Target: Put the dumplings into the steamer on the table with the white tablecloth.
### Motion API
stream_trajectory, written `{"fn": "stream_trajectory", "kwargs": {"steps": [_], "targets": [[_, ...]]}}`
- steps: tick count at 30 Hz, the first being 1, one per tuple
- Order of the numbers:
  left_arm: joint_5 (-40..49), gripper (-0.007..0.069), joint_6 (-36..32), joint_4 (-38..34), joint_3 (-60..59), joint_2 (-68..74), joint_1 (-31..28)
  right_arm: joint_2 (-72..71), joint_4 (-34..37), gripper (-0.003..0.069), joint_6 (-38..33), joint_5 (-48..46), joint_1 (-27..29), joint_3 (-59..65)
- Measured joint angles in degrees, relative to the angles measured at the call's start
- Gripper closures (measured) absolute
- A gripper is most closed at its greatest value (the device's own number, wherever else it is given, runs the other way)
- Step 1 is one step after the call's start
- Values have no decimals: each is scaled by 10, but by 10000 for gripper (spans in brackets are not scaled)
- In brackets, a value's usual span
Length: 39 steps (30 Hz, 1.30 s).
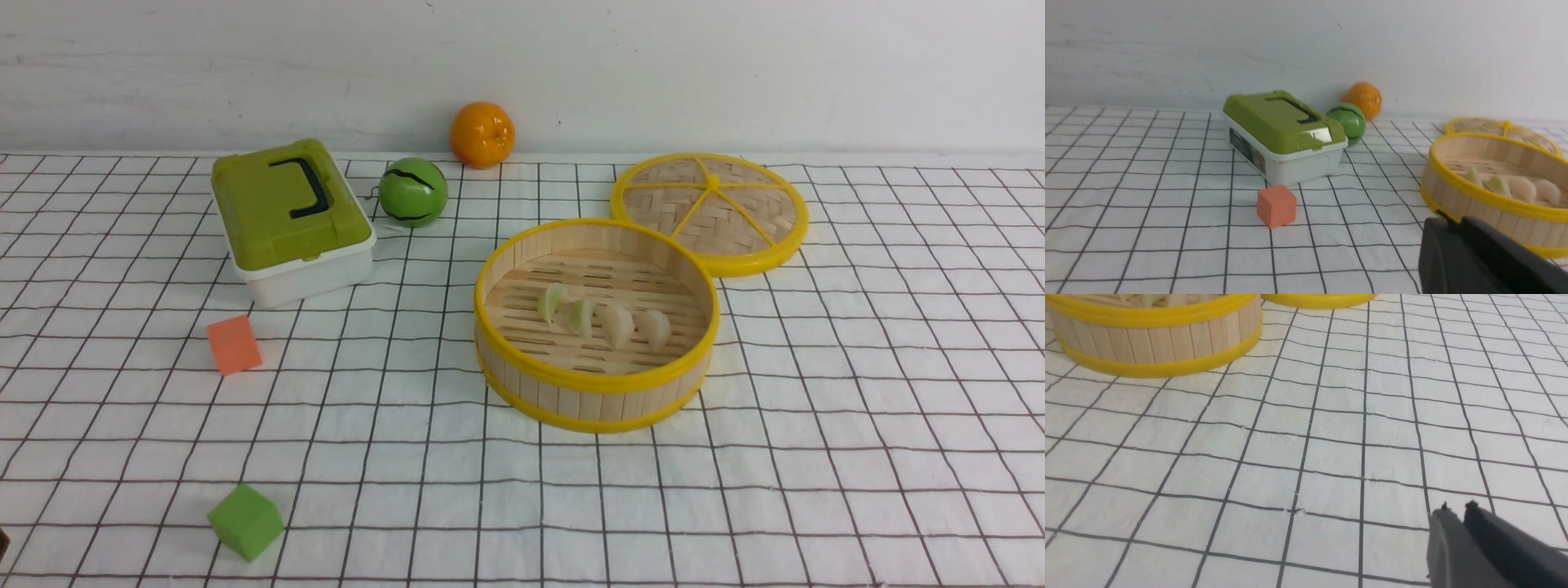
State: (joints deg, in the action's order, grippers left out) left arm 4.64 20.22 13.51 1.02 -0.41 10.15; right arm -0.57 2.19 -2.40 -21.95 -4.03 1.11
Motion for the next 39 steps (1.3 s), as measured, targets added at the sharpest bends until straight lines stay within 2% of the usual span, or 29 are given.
{"fn": "stream_trajectory", "kwargs": {"steps": [4,8,15,19,39], "targets": [[8,637,7,-18,-24,-1,-34,0,0,594,0,0,0,0],[68,637,-4,-52,-27,-1,-44,0,0,585,0,0,0,0],[161,637,-128,-139,-27,-1,-44,0,0,575,0,0,0,0],[164,637,-148,-144,-27,-1,-44,0,0,568,0,0,0,0],[165,637,-153,-146,-27,-1,-44,0,0,546,0,0,0,0]]}}
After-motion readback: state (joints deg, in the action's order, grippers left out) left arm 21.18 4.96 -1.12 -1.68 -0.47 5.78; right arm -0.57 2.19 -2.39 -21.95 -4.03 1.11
